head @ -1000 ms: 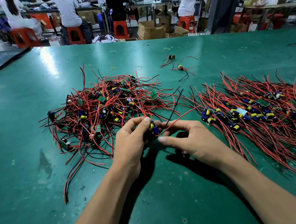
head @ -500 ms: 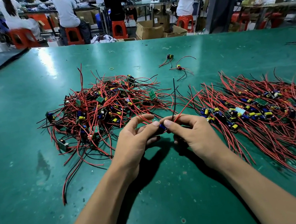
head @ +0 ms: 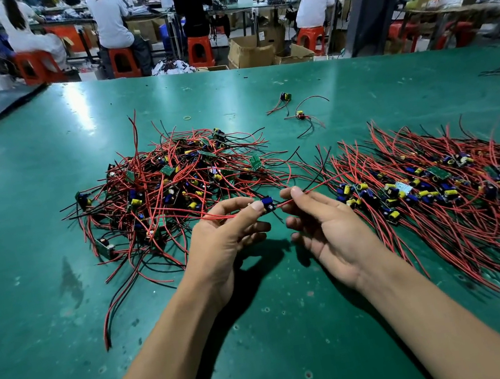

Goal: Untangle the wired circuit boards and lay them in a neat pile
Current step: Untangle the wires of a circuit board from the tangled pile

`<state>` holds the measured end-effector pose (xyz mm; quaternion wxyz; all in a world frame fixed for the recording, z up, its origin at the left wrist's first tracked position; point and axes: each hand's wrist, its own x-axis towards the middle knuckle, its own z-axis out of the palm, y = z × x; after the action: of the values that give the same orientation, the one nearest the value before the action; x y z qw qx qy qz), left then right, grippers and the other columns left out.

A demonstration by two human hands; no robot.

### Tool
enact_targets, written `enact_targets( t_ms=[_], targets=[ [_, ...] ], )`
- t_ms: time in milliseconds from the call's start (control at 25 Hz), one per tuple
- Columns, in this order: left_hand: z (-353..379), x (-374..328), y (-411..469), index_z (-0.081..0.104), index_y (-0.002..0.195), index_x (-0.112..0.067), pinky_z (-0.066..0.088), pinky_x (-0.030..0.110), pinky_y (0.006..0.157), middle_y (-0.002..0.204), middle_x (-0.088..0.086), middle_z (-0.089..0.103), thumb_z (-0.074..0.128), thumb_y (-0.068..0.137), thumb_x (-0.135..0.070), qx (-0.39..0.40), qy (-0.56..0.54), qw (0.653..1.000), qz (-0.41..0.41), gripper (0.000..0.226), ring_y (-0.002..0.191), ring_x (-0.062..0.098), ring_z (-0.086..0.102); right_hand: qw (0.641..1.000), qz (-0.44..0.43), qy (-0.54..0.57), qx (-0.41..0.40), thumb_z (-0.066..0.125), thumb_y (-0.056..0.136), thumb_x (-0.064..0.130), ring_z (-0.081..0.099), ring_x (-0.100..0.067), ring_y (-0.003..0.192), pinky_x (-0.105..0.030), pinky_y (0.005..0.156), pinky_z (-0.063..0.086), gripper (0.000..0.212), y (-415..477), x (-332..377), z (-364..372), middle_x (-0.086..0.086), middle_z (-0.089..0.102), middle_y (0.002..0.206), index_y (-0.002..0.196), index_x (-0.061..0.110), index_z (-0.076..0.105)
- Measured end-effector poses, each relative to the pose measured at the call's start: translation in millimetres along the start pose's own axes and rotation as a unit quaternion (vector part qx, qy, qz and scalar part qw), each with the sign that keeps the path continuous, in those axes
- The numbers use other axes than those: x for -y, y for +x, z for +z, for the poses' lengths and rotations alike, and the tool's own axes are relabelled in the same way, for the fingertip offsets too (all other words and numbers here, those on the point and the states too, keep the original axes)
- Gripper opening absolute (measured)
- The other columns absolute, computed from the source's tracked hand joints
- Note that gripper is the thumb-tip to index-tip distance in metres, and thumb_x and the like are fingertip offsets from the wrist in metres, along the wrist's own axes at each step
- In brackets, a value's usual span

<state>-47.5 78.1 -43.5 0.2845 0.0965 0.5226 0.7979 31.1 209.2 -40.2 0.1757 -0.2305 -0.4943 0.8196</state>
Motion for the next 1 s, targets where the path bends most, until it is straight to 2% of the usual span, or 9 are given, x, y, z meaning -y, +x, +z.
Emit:
enact_targets(
  t_ms=[280,400,520,600,680,760,800,880,1000],
  targets=[
    [3.5,2.7,-1.1,0.069,0.083,-0.018,0.050,0.029,0.062,0.074,0.005,0.069,0.082,0.062,-0.022,-0.003,-0.002,0.999,0.033,0.026,0.059,0.015,0.061,0.998,0.035,-0.018,0.046,0.067,0.091,0.019,0.065,-0.012,0.058,-0.022,0.054,0.057,0.009,-4.0,-3.5,4.1,-0.004,0.072,0.077,0.087,0.011,0.069],
    [1.1,5.4,-1.8,0.071,0.088,-0.020,0.054,0.024,0.061,0.092,0.004,0.073,0.083,0.061,-0.013,0.057,0.026,0.997,0.049,0.030,0.075,0.016,0.066,0.998,0.036,0.004,0.044,0.065,0.090,0.015,0.063,-0.010,0.057,-0.021,0.055,0.056,0.008,-2.3,1.2,0.7,-0.004,0.070,0.074,0.086,0.010,0.070],
    [1.4,5.9,-3.2,0.070,0.102,-0.015,0.057,0.024,0.065,0.108,0.010,0.073,0.074,0.067,0.006,0.125,0.022,0.992,0.004,0.041,0.081,0.020,0.070,0.995,0.055,0.051,0.060,0.064,0.085,0.021,0.054,-0.008,0.051,-0.019,0.050,0.049,0.012,-0.9,15.2,-9.8,0.000,0.062,0.066,0.081,0.012,0.069],
    [0.8,3.4,-1.3,0.067,0.103,-0.007,0.059,0.026,0.064,0.100,0.016,0.073,0.064,0.077,0.009,0.121,-0.010,0.992,-0.038,0.031,0.072,0.022,0.070,0.992,0.053,-0.013,0.117,0.067,0.080,0.027,0.048,-0.006,0.051,-0.017,0.046,0.039,0.012,-2.6,24.4,-17.5,0.003,0.058,0.066,0.073,0.018,0.072],
    [2.3,-0.3,-0.2,0.068,0.097,-0.006,0.059,0.029,0.062,0.089,0.017,0.071,0.067,0.083,-0.011,0.114,-0.013,0.991,-0.067,0.014,0.065,0.025,0.069,0.977,0.053,-0.106,0.178,0.076,0.075,0.029,0.045,-0.005,0.051,-0.015,0.046,0.031,0.010,-5.2,29.0,-21.9,0.004,0.056,0.066,0.072,0.020,0.072],
    [3.7,-0.3,-1.4,0.069,0.090,-0.009,0.056,0.027,0.059,0.081,0.016,0.066,0.072,0.078,-0.032,0.126,0.037,0.989,-0.074,0.026,0.061,0.024,0.064,0.963,0.057,-0.164,0.207,0.082,0.072,0.031,0.046,-0.005,0.054,-0.017,0.049,0.029,0.017,-5.3,29.0,-24.3,0.003,0.057,0.068,0.071,0.020,0.069],
    [4.8,0.3,-3.1,0.070,0.086,-0.012,0.053,0.023,0.055,0.079,0.016,0.064,0.075,0.073,-0.035,0.140,0.055,0.986,-0.072,0.027,0.059,0.022,0.060,0.959,0.056,-0.182,0.211,0.083,0.072,0.032,0.045,-0.007,0.058,-0.020,0.052,0.030,0.020,-5.1,28.0,-24.9,0.002,0.056,0.070,0.070,0.020,0.067],
    [5.4,2.1,-5.2,0.071,0.076,-0.018,0.047,0.017,0.048,0.075,0.014,0.065,0.080,0.067,-0.030,0.163,0.061,0.983,-0.063,0.017,0.054,0.016,0.054,0.958,0.050,-0.197,0.203,0.082,0.074,0.031,0.044,-0.015,0.067,-0.029,0.060,0.030,0.020,-4.8,25.6,-24.9,-0.004,0.058,0.074,0.070,0.020,0.066],
    [2.8,4.0,-4.0,0.073,0.075,-0.018,0.051,0.019,0.051,0.076,0.014,0.072,0.081,0.065,-0.020,0.162,0.068,0.983,-0.054,0.012,0.055,0.014,0.065,0.963,0.042,-0.189,0.185,0.083,0.075,0.025,0.049,-0.019,0.073,-0.031,0.066,0.035,0.015,-4.5,22.7,-23.4,-0.005,0.063,0.076,0.072,0.019,0.070]
  ],
)
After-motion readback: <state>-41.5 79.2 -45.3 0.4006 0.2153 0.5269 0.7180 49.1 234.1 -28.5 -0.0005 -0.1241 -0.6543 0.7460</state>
